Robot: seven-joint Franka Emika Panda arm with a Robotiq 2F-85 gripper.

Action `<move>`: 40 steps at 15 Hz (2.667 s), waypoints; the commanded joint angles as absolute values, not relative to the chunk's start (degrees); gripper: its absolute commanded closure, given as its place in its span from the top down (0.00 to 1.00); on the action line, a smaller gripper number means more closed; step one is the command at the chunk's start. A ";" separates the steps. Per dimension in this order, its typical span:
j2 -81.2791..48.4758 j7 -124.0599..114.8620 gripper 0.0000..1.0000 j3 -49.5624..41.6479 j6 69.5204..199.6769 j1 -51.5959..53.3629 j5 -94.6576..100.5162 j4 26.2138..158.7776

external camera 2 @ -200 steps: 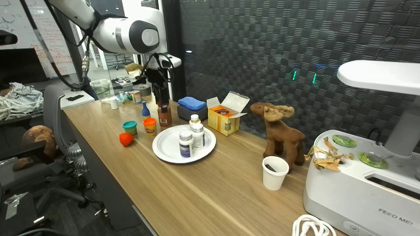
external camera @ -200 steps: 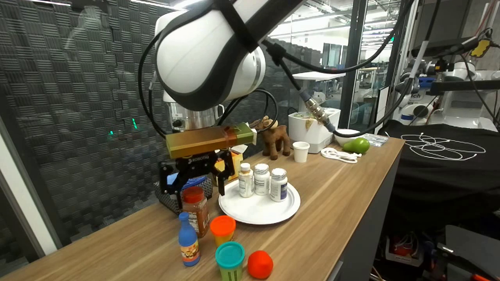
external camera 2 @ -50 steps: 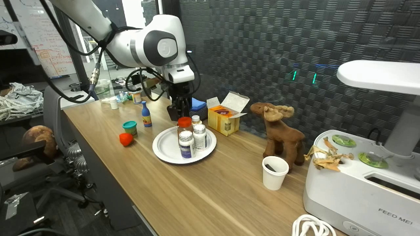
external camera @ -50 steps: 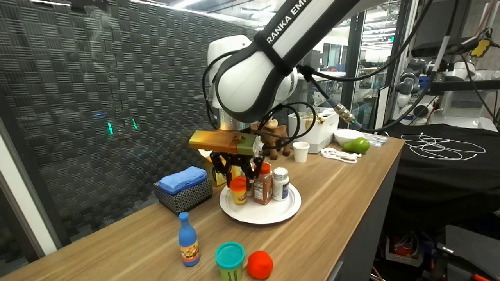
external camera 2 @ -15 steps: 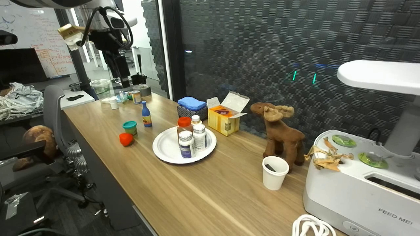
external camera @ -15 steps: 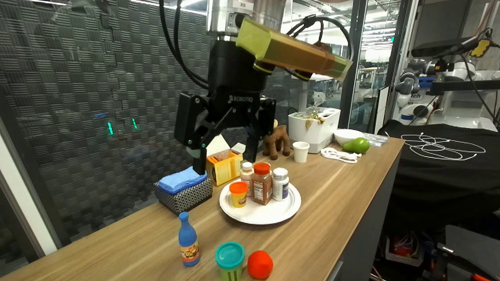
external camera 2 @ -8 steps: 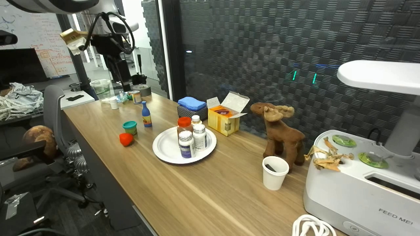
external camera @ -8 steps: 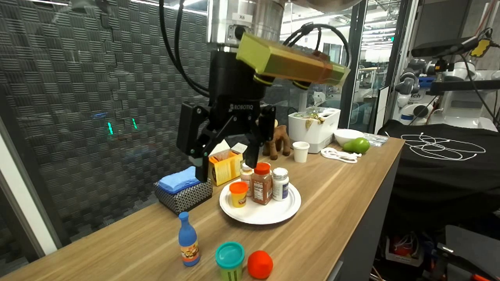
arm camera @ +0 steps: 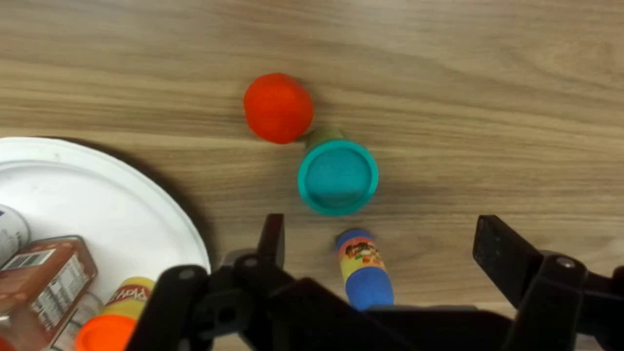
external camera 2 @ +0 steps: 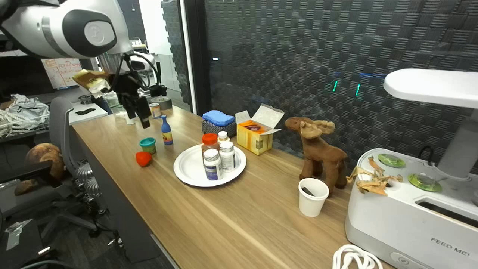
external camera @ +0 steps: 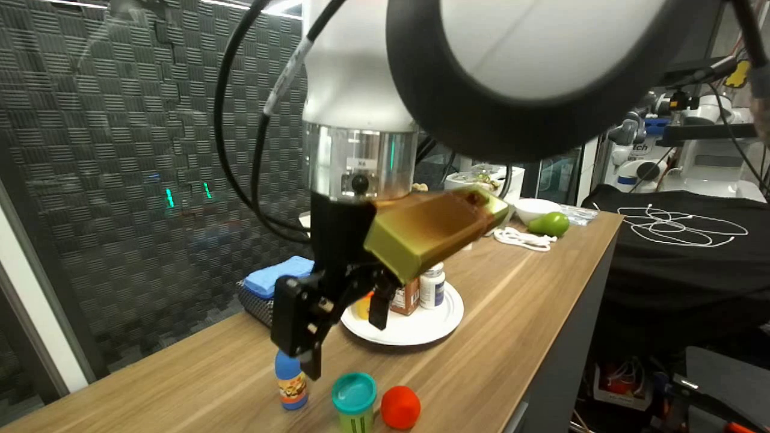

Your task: Pick up all the objects surrounding the white plate and arrange them on the plate

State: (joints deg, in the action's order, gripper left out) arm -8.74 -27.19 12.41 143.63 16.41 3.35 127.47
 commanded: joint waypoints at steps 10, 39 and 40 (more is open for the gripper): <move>-14.57 -35.49 1.00 7.84 150.11 22.97 20.63 128.02; -10.73 -62.30 0.27 -0.35 147.79 25.47 37.31 127.12; -10.38 -64.15 0.27 -0.14 146.81 24.50 38.59 127.42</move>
State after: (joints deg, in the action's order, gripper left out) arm -13.43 -57.16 0.61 149.44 25.29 33.92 126.17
